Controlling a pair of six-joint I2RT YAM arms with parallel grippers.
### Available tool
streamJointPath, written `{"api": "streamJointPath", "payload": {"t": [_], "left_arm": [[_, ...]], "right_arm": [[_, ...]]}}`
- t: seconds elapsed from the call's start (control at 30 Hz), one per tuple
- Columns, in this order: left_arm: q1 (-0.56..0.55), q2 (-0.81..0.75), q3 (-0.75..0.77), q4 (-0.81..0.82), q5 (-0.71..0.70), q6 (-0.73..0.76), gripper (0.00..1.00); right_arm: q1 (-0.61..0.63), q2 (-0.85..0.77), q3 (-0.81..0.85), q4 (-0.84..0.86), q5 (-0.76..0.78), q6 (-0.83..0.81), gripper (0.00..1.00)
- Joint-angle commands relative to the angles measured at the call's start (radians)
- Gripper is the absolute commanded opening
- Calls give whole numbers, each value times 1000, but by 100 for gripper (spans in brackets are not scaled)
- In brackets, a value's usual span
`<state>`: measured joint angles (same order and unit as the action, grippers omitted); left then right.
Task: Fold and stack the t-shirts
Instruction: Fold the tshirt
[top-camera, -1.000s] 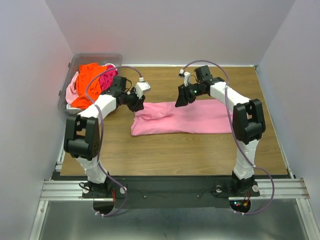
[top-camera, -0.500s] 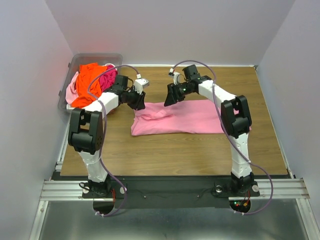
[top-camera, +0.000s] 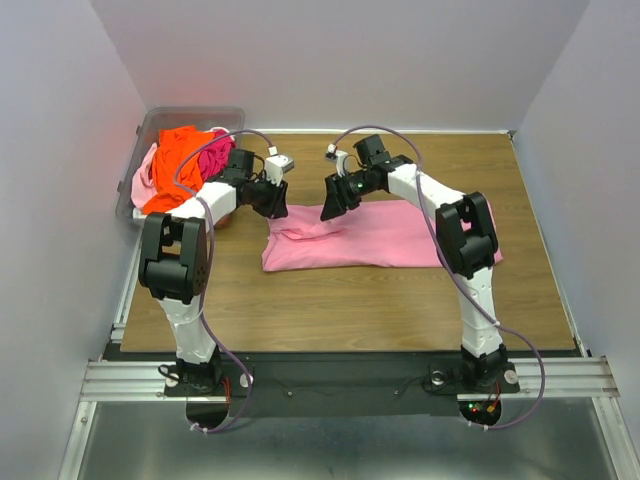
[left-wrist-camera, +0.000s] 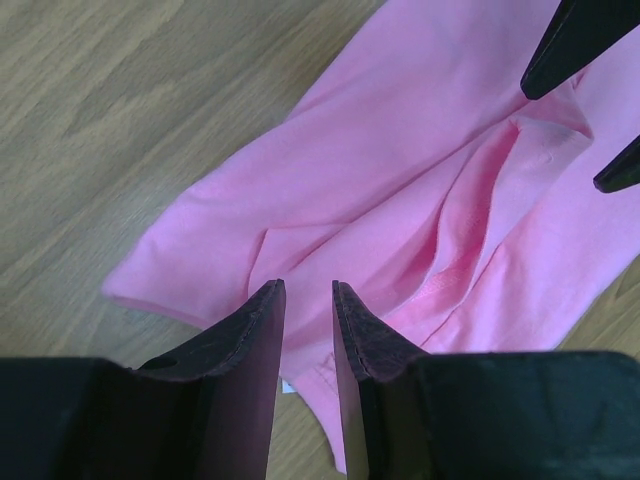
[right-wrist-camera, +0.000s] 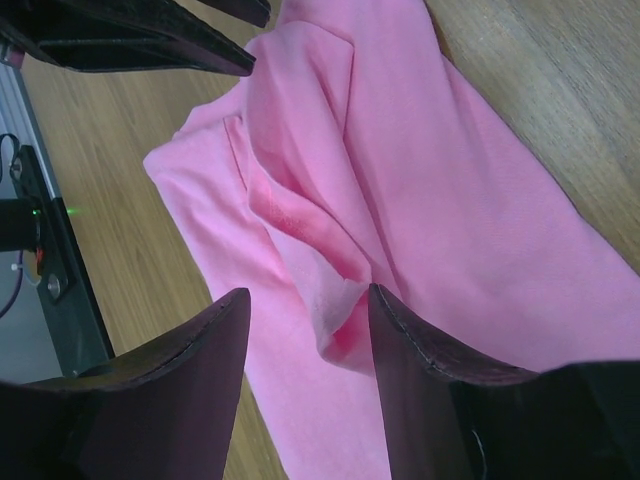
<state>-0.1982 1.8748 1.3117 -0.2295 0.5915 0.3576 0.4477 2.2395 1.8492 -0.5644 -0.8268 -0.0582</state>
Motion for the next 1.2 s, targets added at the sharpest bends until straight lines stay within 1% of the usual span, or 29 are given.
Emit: {"api": "streamJointPath", "payload": {"t": [0.0, 0.27, 0.33, 0.37, 0.43, 0.47, 0.53, 0.57, 0.6, 0.8, 1.03, 1.07, 1.17], "left_arm": [[9, -14, 46, -5, 4, -8, 37], [9, -17, 58, -8, 2, -12, 37], [8, -16, 63, -13, 4, -12, 37], [8, -17, 66, -13, 2, -12, 37], [9, -20, 66, -14, 1, -11, 37], [9, -20, 64, -14, 1, -11, 37], [8, -20, 66, -13, 1, -11, 37], [8, -19, 66, -14, 1, -12, 37], [8, -17, 66, -14, 1, -16, 37], [9, -23, 61, -13, 2, -20, 37], [8, -40, 50, -11, 25, -20, 37], [9, -42, 49, -11, 31, -20, 36], [9, -46, 40, -11, 47, -22, 36]], "right_arm": [[14, 5, -22, 3, -2, -32, 56], [25, 15, -16, -3, 11, -40, 54], [26, 19, -22, -5, 3, -46, 51], [26, 17, -25, -5, -1, -55, 42], [28, -1, -36, -5, -5, -68, 34], [28, -9, -45, -5, -9, -78, 27], [28, -24, -59, -6, -11, -95, 18], [28, -47, -74, -8, -15, -116, 8], [28, -58, -82, -6, -18, -126, 1], [28, -142, -149, -26, -25, -225, 1], [35, -182, -185, -68, 15, -328, 0], [39, -182, -188, -71, 37, -339, 2], [51, -166, -192, -81, 63, -359, 11]]}}
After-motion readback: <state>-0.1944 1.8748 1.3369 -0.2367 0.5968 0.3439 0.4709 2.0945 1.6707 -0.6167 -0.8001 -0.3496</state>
